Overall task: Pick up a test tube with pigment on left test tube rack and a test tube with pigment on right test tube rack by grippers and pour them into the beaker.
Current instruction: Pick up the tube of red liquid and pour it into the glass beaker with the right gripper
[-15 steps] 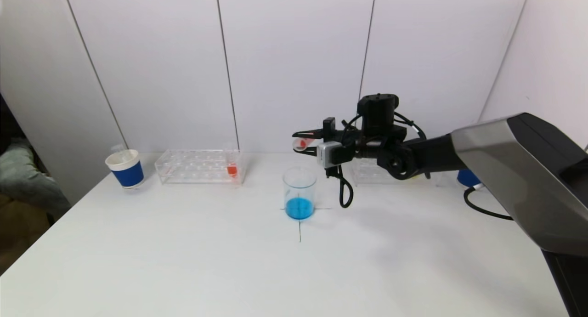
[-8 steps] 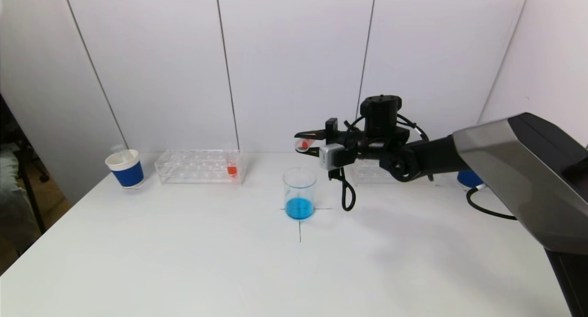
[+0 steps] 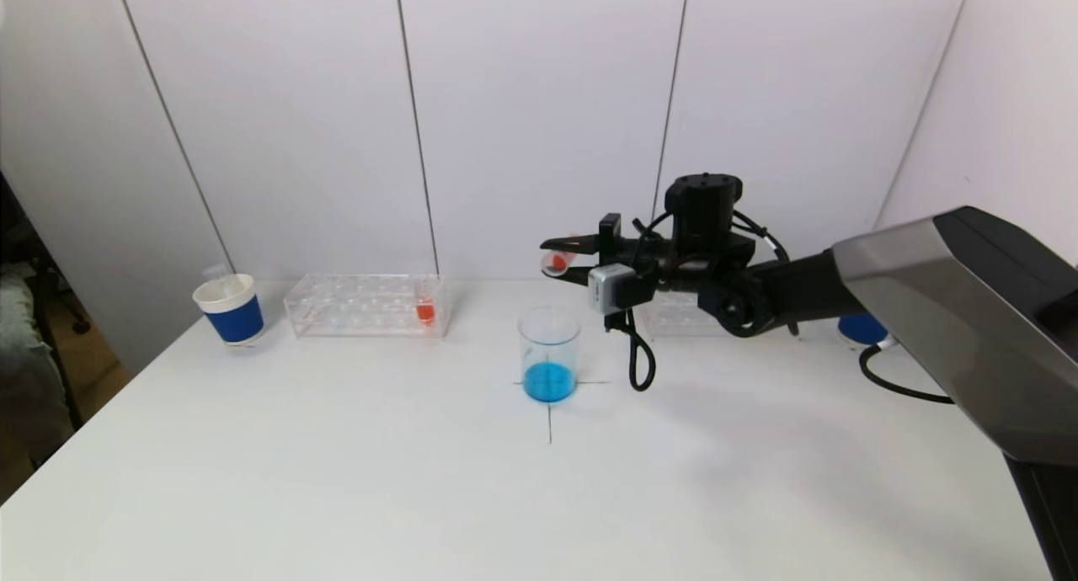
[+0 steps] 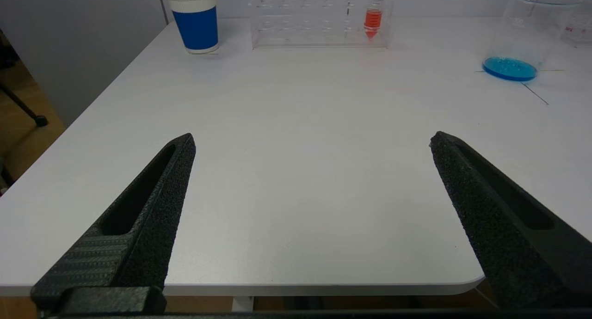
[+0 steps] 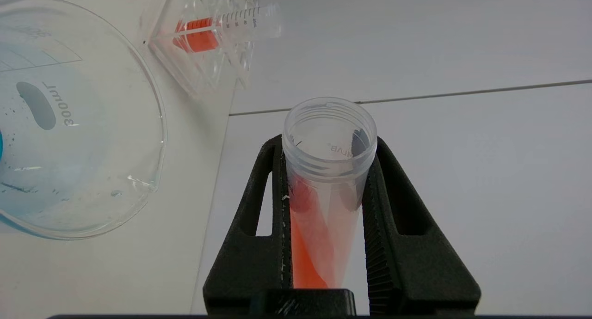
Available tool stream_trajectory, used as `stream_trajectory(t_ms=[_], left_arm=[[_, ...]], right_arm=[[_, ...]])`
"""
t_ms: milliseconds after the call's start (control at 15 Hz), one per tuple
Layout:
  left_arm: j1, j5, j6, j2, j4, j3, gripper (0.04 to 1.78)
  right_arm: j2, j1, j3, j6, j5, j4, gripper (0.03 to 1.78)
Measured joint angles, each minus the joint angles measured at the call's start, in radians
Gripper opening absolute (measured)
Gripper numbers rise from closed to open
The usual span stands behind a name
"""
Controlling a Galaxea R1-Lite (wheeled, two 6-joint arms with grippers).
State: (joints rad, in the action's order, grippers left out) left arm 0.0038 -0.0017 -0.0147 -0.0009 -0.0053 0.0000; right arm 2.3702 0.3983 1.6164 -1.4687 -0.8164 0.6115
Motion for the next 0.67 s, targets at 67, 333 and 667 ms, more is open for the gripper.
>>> stream_trajectory(t_ms=[67, 333, 667], left_arm=[[0.000, 0.000, 0.000, 0.000, 0.000, 0.000, 1.77], [0.000, 0.000, 0.000, 0.000, 0.000, 0.000, 1.77], [0.000, 0.000, 0.000, 0.000, 0.000, 0.000, 1.77]], right_arm=[[-0.001, 0.000, -0.005, 0.000, -0.002, 0.013, 0.49], [-0.001, -0.001, -0.030, -0.016, -0.014, 0.053, 0.49], [0.006, -0.010, -0.047, -0.058, -0.015, 0.076, 0.49]])
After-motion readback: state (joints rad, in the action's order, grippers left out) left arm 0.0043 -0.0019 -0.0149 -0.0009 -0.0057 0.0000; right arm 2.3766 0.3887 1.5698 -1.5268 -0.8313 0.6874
